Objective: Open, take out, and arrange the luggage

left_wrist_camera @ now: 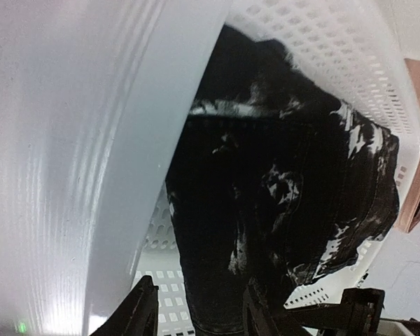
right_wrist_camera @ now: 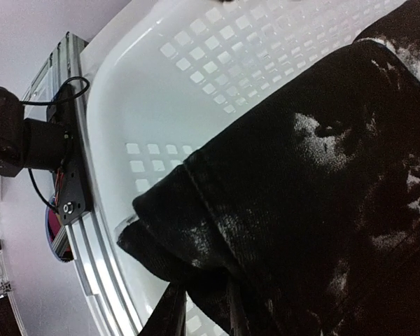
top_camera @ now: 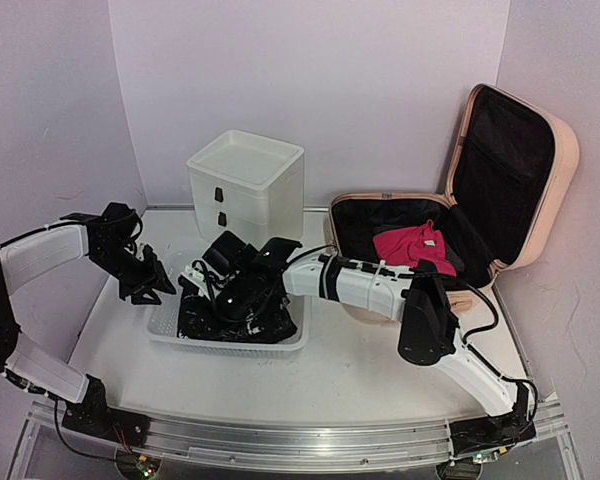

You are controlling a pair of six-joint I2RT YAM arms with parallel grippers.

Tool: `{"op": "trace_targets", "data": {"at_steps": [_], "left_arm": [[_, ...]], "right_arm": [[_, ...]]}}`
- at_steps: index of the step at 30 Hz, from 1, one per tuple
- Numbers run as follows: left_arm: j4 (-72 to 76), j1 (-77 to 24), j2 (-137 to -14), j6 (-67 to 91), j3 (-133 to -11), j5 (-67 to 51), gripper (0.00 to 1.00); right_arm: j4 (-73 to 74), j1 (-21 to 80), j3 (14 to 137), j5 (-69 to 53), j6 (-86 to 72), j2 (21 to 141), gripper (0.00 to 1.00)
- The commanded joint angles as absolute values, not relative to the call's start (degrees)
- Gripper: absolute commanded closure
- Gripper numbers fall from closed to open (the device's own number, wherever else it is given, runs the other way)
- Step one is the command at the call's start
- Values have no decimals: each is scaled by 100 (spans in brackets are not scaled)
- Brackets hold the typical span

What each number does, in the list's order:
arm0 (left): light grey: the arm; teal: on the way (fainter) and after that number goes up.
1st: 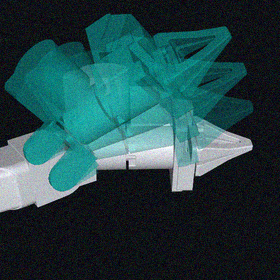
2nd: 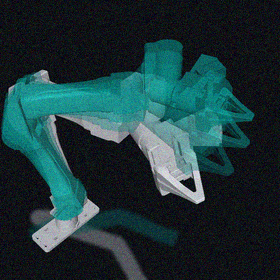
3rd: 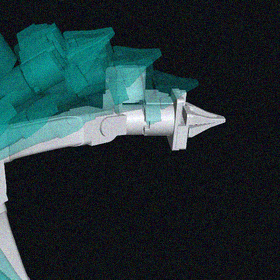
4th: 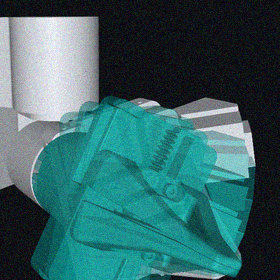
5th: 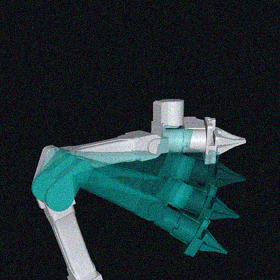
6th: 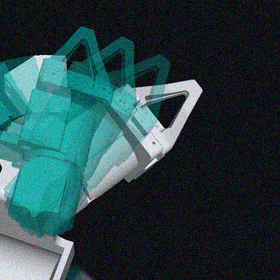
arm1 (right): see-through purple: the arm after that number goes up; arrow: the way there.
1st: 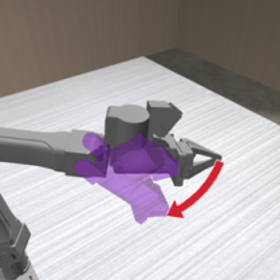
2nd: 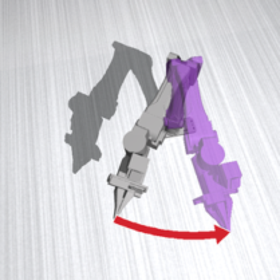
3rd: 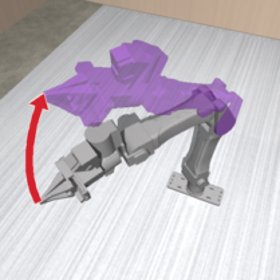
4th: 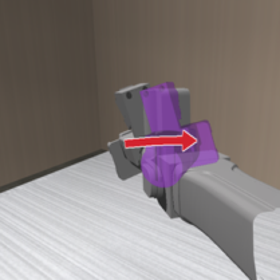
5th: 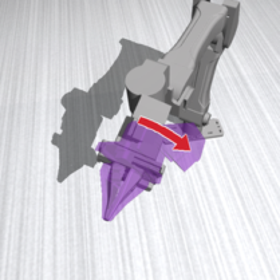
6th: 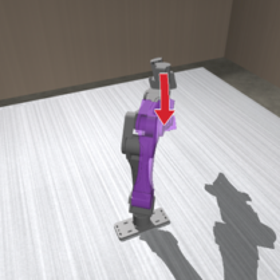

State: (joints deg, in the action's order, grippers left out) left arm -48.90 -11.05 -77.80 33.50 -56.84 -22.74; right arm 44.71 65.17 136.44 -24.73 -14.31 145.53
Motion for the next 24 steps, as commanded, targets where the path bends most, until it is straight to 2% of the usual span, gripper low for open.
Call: {"op": "trace_targets", "data": {"at_steps": [1, 8, 13, 15, 17, 19, 21, 24], "left_arm": [[-4567, -1090, -7822, 3477, -5369, -2606, 60], [-4550, -1089, -7909, 3404, -5266, -2805, 64], [-4516, -1087, -7893, 3439, -5236, -3008, 65], [-4526, -1083, -7837, 3380, -5251, -3100, 62], [-4544, -1085, -7678, 3308, -5337, -3095, 57], [-4587, -1102, -7481, 3307, -5481, -2994, 46], [-4652, -1163, -7354, 3220, -5705, -2899, 39], [-4840, -1390, -7476, 2925, -6276, -2692, 40]], "right_arm": [[4023, 6452, 14093, -1738, -1702, 15032, 77], [3976, 6430, 14434, -724, -1536, 15603, 77], [4636, 6402, 14818, -894, -1092, 16086, 62], [4697, 6387, 14657, -1153, -1056, 15661, 48], [4731, 6340, 14498, -1288, -1185, 15046, 43], [4667, 6292, 14127, -1371, -1295, 14220, 36], [4674, 6230, 13868, -1388, -1440, 13720, 29], [4662, 6128, 13416, -1517, -1573, 13234, 21]]}}
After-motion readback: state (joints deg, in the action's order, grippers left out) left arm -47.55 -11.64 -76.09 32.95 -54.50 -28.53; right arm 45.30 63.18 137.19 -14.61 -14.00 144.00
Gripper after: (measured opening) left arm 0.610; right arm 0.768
